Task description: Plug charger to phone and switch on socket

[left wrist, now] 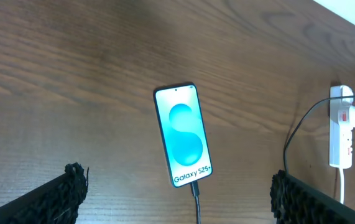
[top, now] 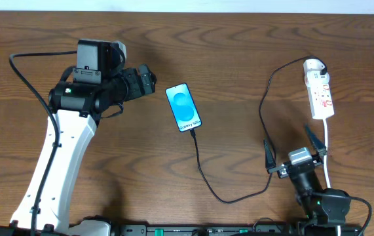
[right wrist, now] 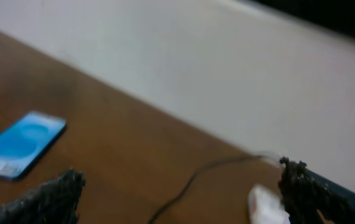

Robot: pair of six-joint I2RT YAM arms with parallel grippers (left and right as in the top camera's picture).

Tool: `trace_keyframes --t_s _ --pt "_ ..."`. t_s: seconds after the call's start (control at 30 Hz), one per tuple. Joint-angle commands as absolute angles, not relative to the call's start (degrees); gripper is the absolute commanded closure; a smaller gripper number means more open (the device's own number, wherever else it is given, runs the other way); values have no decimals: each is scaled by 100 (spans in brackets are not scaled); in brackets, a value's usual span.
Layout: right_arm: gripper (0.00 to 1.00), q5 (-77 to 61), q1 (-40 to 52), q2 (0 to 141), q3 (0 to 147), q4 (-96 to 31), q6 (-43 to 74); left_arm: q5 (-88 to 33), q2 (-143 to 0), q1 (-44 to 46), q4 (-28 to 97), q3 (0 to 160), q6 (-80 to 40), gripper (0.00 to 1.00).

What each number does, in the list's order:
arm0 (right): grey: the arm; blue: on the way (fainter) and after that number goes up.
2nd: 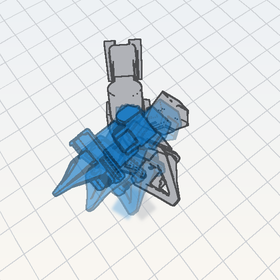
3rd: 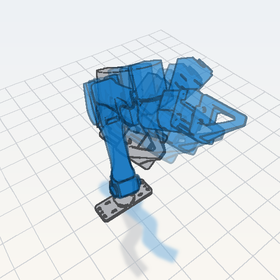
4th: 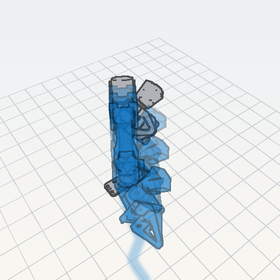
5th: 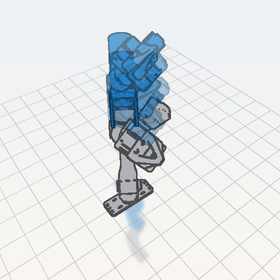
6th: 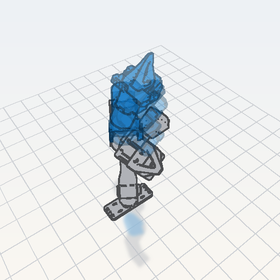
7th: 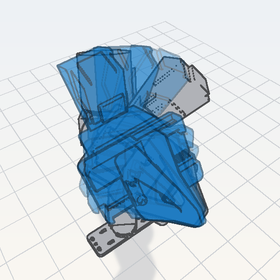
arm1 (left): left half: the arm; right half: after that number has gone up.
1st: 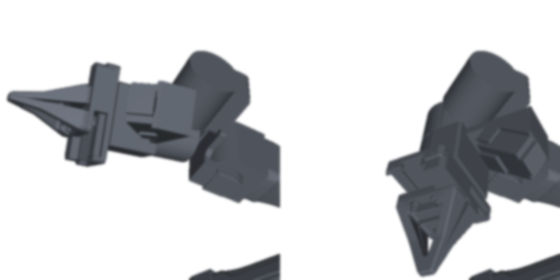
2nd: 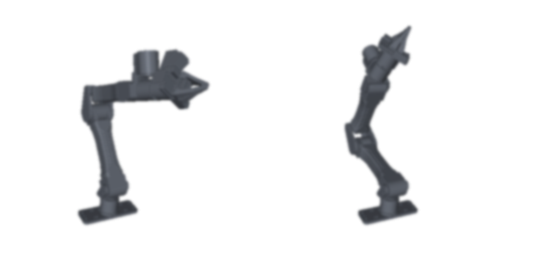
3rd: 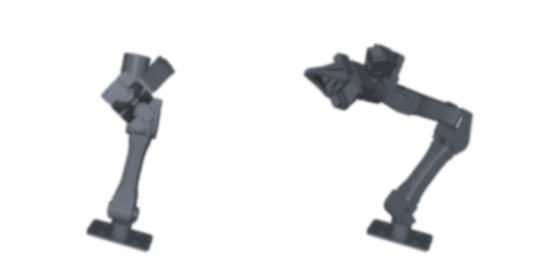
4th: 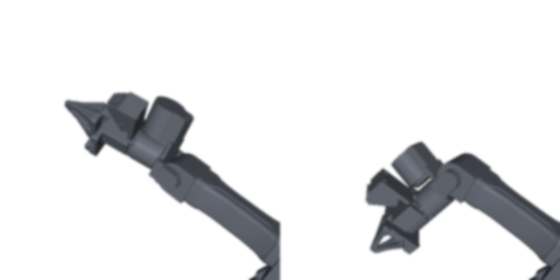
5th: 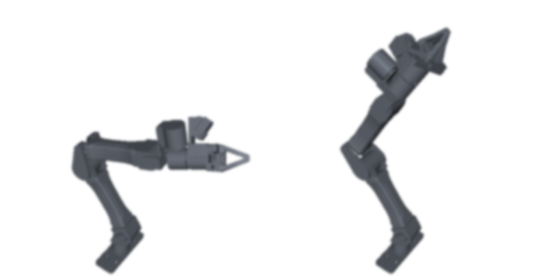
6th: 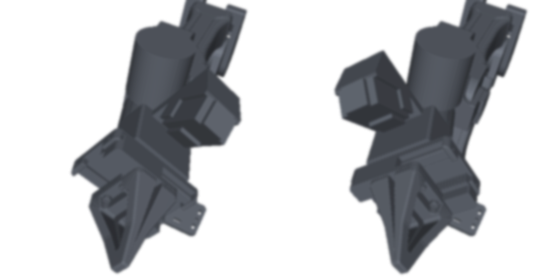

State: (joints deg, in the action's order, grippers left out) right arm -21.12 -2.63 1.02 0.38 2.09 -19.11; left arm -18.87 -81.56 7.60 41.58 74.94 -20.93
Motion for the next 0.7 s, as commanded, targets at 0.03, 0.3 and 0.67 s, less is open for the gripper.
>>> trace_keyframes --t_s 0.03,0.3,0.67 --pt "1 -2001 -198 27 30 -250 -1997 -1811 -8138 729 4156 7550 -2058 4" --pt "1 -1981 -200 27 32 -279 -1977 -1811 -8138 729 4158 7550 -2058 4" --pt "1 -1984 -198 27 32 -276 -1977 -1811 -8138 729 4156 7550 -2058 4"
